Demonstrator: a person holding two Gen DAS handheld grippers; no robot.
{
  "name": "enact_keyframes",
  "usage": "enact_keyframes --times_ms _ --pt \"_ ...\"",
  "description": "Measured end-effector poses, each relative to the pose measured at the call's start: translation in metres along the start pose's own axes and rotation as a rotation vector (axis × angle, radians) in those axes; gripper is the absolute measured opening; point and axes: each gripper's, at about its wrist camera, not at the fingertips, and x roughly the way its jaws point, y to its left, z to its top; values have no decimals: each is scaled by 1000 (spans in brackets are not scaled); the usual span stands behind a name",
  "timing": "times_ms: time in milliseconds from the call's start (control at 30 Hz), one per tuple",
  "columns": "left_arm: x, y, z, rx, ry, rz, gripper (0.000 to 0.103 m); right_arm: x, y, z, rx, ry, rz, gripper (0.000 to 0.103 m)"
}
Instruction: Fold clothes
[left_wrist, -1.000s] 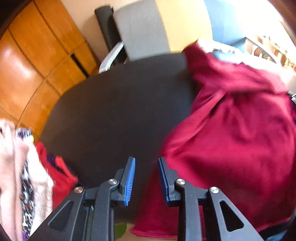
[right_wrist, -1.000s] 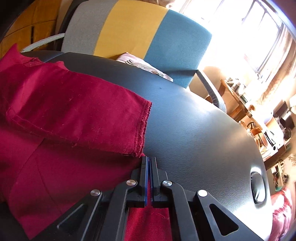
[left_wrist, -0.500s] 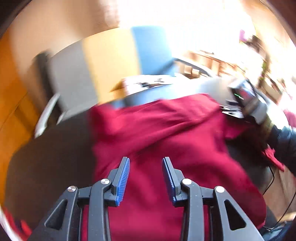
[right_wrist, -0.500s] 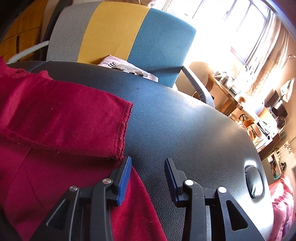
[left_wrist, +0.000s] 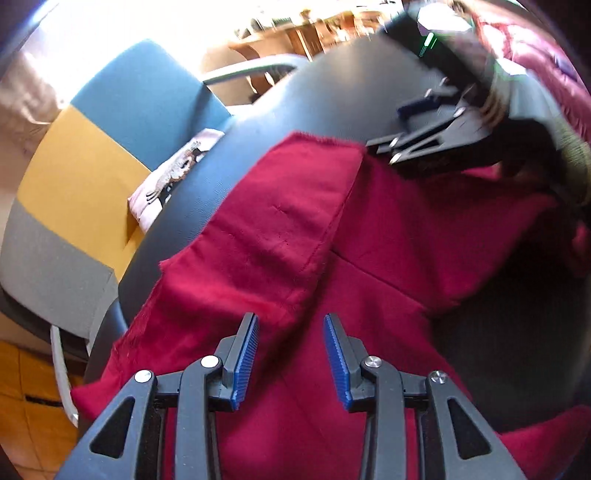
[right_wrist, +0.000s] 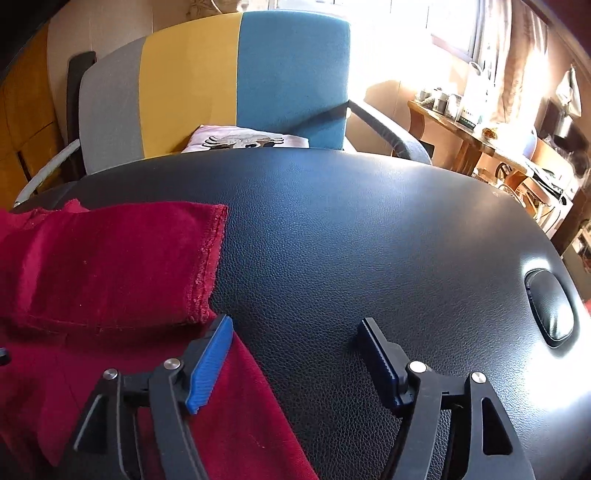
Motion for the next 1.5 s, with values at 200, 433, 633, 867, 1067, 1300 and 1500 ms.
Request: enact_keyframes --times_ms 200,433,633,867,1067,1300,1500 --pt "16 31 -6 -183 -55 -111 9 0 -3 -1 17 -5 -3 75" --pt "-34 113 -66 -577 -238 -191 8 1 -3 -2 20 -3 -19 79" --pt "-61 216 -187 -967 -245 -39 8 -1 -3 -4 17 0 -33 82" --pt "-76 305 -361 -1436 7 281 9 -2 -3 -4 4 4 -60 86" --pt "-104 298 -411 -1584 3 376 15 -2 -3 -2 -8 7 -78 88" --pt "-82 207 -331 -1131 -59 232 17 -8 5 9 -70 32 -151 88" --pt "-32 143 -286 -947 -36 99 17 -86 66 15 -153 -64 132 77"
